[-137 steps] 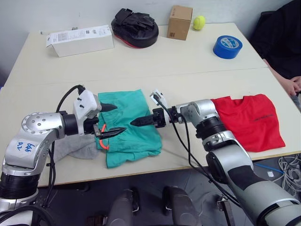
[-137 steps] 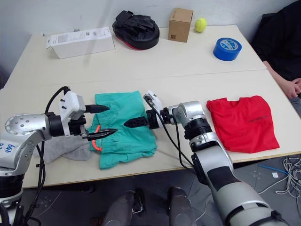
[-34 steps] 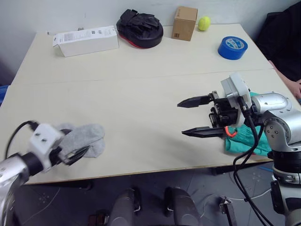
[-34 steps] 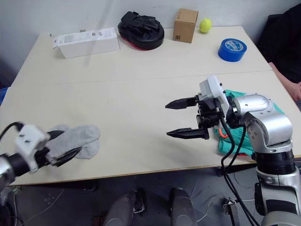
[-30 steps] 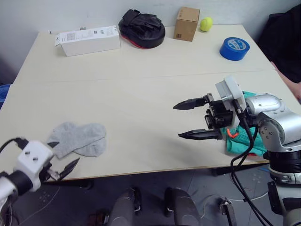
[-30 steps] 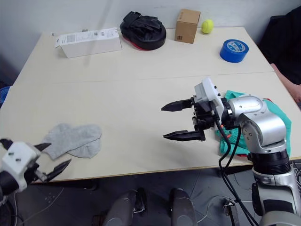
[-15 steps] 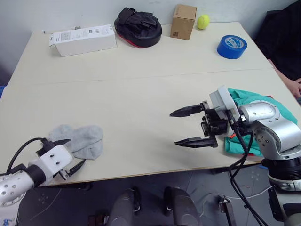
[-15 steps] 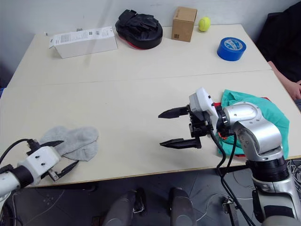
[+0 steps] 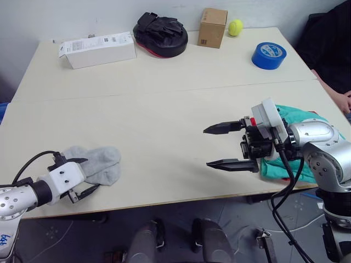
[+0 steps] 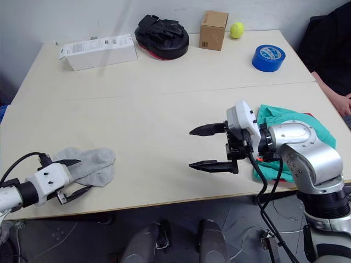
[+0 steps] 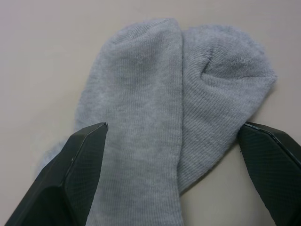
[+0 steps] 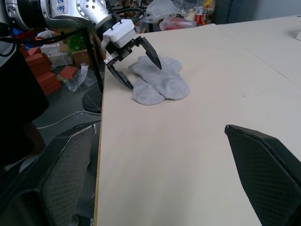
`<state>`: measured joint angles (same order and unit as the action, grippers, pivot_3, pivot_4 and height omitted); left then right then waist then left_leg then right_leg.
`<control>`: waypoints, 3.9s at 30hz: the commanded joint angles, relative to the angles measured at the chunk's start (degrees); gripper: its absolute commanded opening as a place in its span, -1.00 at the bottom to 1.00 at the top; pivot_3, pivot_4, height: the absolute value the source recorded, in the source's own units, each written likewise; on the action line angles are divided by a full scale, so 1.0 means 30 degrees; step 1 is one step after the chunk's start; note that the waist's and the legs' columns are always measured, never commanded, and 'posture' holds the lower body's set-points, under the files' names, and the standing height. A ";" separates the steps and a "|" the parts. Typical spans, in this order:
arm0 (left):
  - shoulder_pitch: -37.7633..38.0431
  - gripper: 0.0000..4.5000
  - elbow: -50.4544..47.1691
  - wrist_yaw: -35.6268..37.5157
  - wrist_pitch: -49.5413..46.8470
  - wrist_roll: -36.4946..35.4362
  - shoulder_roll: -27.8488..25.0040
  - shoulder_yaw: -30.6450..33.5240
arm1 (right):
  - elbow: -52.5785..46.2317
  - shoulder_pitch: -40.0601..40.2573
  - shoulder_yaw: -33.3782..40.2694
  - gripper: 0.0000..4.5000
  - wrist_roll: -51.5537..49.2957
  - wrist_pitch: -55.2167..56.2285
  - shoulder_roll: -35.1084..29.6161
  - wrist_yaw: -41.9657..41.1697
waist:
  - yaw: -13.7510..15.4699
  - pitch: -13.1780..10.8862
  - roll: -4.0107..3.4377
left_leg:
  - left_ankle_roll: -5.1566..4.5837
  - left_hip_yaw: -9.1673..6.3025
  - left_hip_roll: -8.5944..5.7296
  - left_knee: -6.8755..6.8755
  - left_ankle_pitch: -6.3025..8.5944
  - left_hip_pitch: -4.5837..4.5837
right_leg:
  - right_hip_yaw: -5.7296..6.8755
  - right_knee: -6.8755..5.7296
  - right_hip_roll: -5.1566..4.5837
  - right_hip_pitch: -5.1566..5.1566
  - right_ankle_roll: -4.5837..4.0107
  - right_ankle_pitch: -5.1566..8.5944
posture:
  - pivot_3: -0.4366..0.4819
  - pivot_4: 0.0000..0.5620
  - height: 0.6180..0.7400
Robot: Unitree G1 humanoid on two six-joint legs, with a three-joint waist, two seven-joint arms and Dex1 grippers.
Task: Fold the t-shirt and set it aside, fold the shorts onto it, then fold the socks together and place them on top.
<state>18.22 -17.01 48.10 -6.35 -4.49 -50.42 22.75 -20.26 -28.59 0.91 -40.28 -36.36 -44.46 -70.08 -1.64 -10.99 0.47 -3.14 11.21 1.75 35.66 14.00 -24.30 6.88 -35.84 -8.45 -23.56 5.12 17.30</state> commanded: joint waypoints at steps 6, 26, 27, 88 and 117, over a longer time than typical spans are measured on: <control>-0.0340 0.62 0.1378 0.0576 0.0329 0.0700 -0.0390 -0.1580 | -0.1172 0.0157 0.0705 1.00 -0.0625 0.0088 -0.0418 0.0319 | -0.0003 0.0000 -0.0002 | -0.0014 0.0080 0.0003 0.0003 0.0020 0.0018 | 0.0007 0.0008 -0.0019 -0.0006 0.0003 -0.0001 | -0.05 -0.47 1.00; -0.4573 -0.99 0.2105 0.1951 -0.1261 -0.1606 0.0143 -0.4611 | -0.1426 0.0432 0.0895 1.00 -0.1206 0.0020 -0.1040 0.0865 | 0.0537 0.0137 -0.0235 | -0.0051 0.0092 0.0012 -0.0014 0.0040 0.0049 | -0.0002 0.0097 -0.0017 -0.0050 -0.0046 -0.0058 | -0.05 -0.47 1.00; -0.4955 -0.99 0.1431 0.2177 -0.2155 -0.1990 0.0214 -0.5032 | -0.1463 0.0541 0.0864 1.00 -0.1140 0.0089 -0.1085 0.0828 | 0.0556 0.0137 -0.0236 | -0.0053 0.0092 0.0012 -0.0011 0.0041 0.0047 | -0.0001 0.0101 -0.0018 -0.0049 -0.0043 -0.0060 | -0.05 -0.47 1.00; -1.6393 0.99 -0.3427 0.0925 -1.2527 -0.1894 0.1879 -1.4755 | 0.1742 0.2539 -0.1336 1.00 0.6781 0.8478 -0.1814 -0.0077 | 0.0534 0.0026 0.0050 | -0.0108 0.0099 0.0013 0.0219 -0.0009 -0.0145 | 0.0115 0.0104 -0.0020 0.0007 0.0059 -0.0117 | -0.05 -0.47 1.00; -1.6215 -1.00 -0.1365 -0.0347 -1.2376 0.0271 0.3971 -1.5331 | 2.0267 -0.8201 -0.7527 -0.05 1.9027 2.5192 0.3601 0.5261 | -0.0049 0.0022 0.0051 | -0.0229 0.0082 0.0064 0.0461 -0.0108 -0.0203 | 0.0143 -0.0118 0.0048 -0.0011 0.0083 -0.0114 | -0.05 -0.47 1.00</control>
<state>-30.74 -19.79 47.03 -43.54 -4.10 -38.46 -23.76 40.79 -51.55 -22.22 16.50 37.88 -33.37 -55.61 -1.79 -10.93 0.62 -3.83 11.46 1.94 37.06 13.68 -24.90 7.31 -36.21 -8.31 -23.59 5.36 16.96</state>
